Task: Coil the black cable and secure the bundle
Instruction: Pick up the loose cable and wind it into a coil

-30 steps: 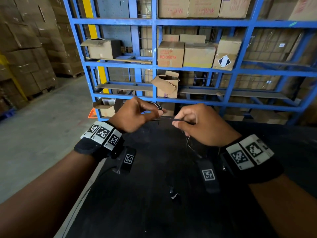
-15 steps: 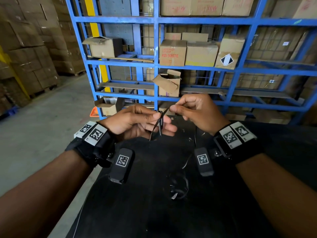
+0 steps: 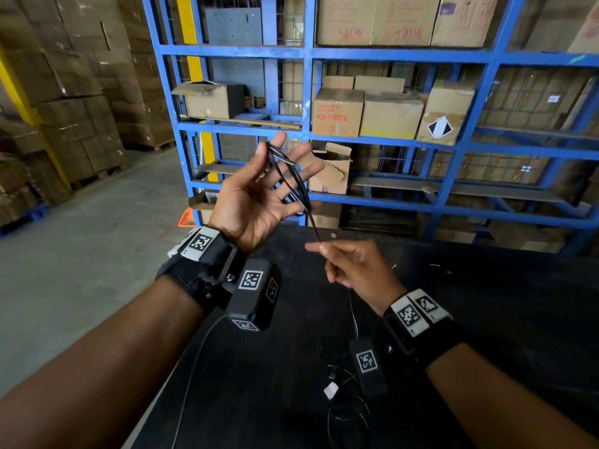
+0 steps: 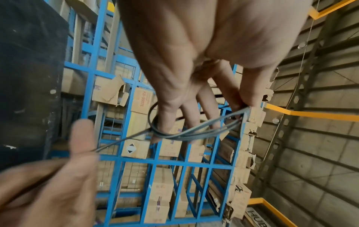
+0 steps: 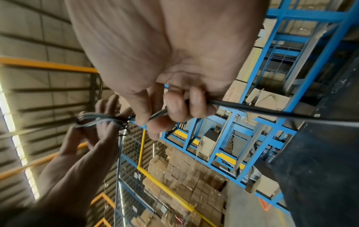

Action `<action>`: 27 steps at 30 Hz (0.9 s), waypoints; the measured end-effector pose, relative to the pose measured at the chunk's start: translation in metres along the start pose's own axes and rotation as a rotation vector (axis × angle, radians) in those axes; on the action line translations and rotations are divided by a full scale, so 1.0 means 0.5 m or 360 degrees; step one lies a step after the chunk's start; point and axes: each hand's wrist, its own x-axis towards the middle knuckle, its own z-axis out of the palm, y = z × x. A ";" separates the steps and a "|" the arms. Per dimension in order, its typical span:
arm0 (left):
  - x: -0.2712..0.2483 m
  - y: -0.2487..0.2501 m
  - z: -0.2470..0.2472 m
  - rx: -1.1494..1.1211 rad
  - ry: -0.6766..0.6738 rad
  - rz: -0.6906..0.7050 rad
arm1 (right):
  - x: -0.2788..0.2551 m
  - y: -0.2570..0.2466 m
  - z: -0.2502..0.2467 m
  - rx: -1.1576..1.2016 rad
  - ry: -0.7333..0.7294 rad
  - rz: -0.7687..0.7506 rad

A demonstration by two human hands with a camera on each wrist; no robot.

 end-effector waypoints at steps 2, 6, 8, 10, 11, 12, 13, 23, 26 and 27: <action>0.009 -0.006 -0.007 0.0176 0.0134 0.0057 | -0.010 0.004 0.007 -0.0075 -0.0055 0.0033; 0.016 -0.029 -0.038 0.0880 0.0222 0.0101 | -0.014 -0.021 -0.001 -0.0338 -0.0069 -0.0121; 0.012 -0.042 -0.050 0.1164 0.0203 0.0131 | -0.005 -0.042 -0.016 -0.0457 -0.0053 -0.0182; 0.002 -0.048 -0.058 0.1395 0.0093 0.0154 | 0.006 -0.062 -0.035 -0.0536 -0.0012 -0.0211; -0.003 -0.050 -0.060 0.1518 0.0015 0.0145 | 0.011 -0.072 -0.044 -0.0574 0.0004 -0.0235; -0.008 -0.054 -0.060 0.1617 -0.0057 0.0123 | 0.015 -0.081 -0.053 -0.0615 0.0014 -0.0255; -0.013 -0.060 -0.064 0.1663 -0.0094 0.0067 | 0.019 -0.089 -0.062 -0.0653 0.0020 -0.0270; -0.027 -0.064 -0.066 0.1000 -0.0347 -0.0654 | 0.074 -0.083 -0.100 -0.0364 -0.0002 -0.0371; -0.022 -0.068 -0.059 0.0675 -0.0415 -0.0661 | 0.077 -0.065 -0.088 0.0042 0.0029 -0.0226; -0.019 -0.072 -0.057 0.0573 -0.0429 -0.0650 | 0.077 -0.058 -0.082 0.0190 0.0026 -0.0161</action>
